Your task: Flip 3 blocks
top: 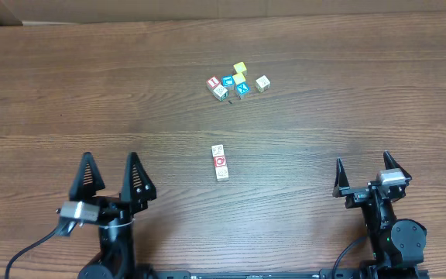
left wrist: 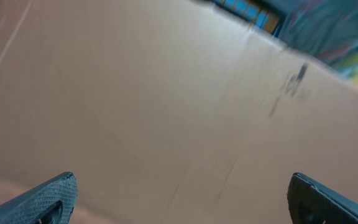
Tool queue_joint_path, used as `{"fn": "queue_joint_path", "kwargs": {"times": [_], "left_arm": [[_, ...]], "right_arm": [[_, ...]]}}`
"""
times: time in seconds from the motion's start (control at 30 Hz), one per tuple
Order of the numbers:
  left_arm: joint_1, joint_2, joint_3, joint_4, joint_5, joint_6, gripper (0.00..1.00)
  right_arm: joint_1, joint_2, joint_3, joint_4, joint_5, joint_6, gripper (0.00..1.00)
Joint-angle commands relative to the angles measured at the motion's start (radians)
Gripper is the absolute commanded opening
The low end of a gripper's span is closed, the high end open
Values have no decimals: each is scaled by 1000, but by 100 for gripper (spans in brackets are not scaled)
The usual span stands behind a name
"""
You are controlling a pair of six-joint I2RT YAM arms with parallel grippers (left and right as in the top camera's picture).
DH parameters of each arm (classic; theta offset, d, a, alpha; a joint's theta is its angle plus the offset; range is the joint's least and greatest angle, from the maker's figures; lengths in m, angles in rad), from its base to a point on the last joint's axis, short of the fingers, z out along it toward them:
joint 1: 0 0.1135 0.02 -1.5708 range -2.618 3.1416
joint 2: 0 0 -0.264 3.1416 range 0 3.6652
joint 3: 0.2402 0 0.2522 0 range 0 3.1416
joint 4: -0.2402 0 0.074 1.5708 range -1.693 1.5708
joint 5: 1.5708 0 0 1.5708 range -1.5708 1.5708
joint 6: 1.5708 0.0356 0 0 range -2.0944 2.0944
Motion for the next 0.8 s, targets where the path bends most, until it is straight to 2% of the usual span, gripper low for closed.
{"fn": "queue_joint_path", "kwargs": {"times": [0.0,0.1,0.2,0.43,0.53,0.77], "left_arm": [[-7,-12,-63,10,10,12,100],[-7,-12,-110,8,10,12,100],[-7,-12,-113,-86,9,22,100],[-7,-12,-113,-417,7,230,100],[-8,-13,-113,-420,52,360,100],[-6,-12,-113,-420,53,372,100]], "right_arm": [[2,-8,-10,7,-2,-4,100],[2,-8,-10,7,-2,-4,100],[2,-8,-10,7,-2,-4,100],[2,-8,-10,7,-2,-4,100],[2,-8,-10,7,-2,-4,100],[2,-8,-10,7,-2,-4,100]]}}
